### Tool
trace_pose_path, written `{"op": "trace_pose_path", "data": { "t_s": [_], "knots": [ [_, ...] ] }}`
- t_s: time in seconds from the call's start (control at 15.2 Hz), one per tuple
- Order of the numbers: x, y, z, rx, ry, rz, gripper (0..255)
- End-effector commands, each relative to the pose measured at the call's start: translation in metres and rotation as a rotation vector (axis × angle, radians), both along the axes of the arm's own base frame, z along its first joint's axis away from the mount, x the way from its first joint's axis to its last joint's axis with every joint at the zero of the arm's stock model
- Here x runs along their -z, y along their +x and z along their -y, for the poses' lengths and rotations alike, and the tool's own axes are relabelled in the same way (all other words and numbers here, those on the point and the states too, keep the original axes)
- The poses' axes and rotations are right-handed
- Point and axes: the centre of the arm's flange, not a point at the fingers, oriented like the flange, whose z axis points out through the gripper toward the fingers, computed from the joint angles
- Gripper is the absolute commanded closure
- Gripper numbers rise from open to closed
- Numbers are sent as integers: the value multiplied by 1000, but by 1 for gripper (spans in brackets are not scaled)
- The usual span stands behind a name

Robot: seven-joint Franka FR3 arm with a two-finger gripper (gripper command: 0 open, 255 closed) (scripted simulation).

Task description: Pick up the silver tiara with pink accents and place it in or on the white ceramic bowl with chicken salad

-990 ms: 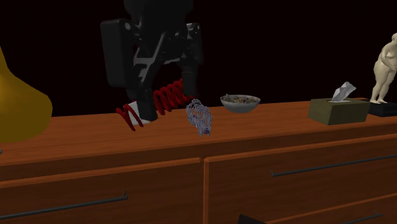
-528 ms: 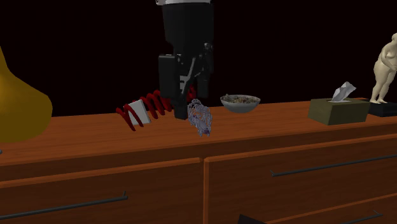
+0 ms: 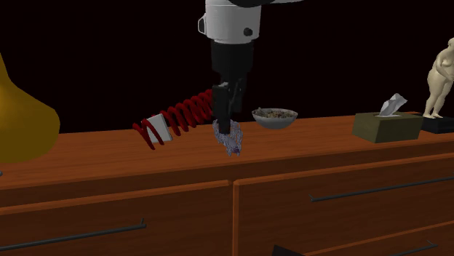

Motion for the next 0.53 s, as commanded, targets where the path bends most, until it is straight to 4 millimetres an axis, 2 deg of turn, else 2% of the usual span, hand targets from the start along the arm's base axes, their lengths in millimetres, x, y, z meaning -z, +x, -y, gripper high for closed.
{"op": "trace_pose_path", "data": {
  "t_s": [0.0,0.46],
  "knots": [
    [5,4,23,-32,-20,13,0],
    [21,27,102,-133,-81,55,0]
  ]
}}
